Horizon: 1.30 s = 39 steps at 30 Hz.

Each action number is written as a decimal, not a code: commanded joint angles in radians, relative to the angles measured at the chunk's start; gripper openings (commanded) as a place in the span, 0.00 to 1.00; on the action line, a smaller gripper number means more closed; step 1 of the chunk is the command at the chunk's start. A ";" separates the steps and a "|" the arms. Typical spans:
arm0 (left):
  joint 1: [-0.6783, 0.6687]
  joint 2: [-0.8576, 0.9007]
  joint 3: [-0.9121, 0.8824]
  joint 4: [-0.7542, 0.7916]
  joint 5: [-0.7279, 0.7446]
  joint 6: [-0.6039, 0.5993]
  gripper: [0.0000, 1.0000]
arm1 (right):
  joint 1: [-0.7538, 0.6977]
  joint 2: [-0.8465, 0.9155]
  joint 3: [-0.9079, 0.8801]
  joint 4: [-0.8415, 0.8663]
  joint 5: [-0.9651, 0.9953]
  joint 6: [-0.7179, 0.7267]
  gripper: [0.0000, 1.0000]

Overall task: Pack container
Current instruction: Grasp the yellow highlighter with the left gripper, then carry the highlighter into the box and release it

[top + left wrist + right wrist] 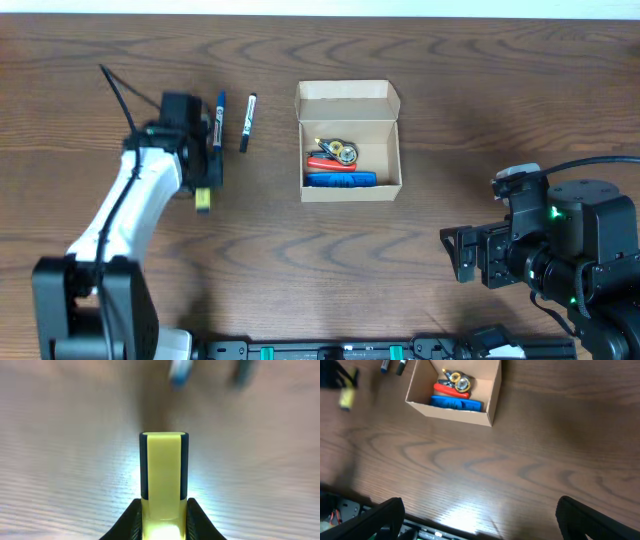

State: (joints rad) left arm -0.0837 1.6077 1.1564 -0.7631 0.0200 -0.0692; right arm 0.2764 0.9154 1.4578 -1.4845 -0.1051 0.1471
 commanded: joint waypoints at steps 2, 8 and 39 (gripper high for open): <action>-0.079 -0.056 0.192 -0.096 0.045 -0.073 0.06 | 0.006 -0.001 0.001 -0.001 -0.004 -0.014 0.99; -0.256 -0.055 0.319 -0.090 0.096 -0.254 0.06 | 0.006 -0.001 0.001 -0.001 -0.004 -0.014 0.99; -0.636 0.311 0.319 0.404 0.158 -0.609 0.07 | 0.006 -0.001 0.001 -0.001 -0.004 -0.014 0.99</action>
State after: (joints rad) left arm -0.7181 1.8919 1.4651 -0.3618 0.1646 -0.6594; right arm 0.2764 0.9150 1.4578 -1.4841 -0.1047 0.1474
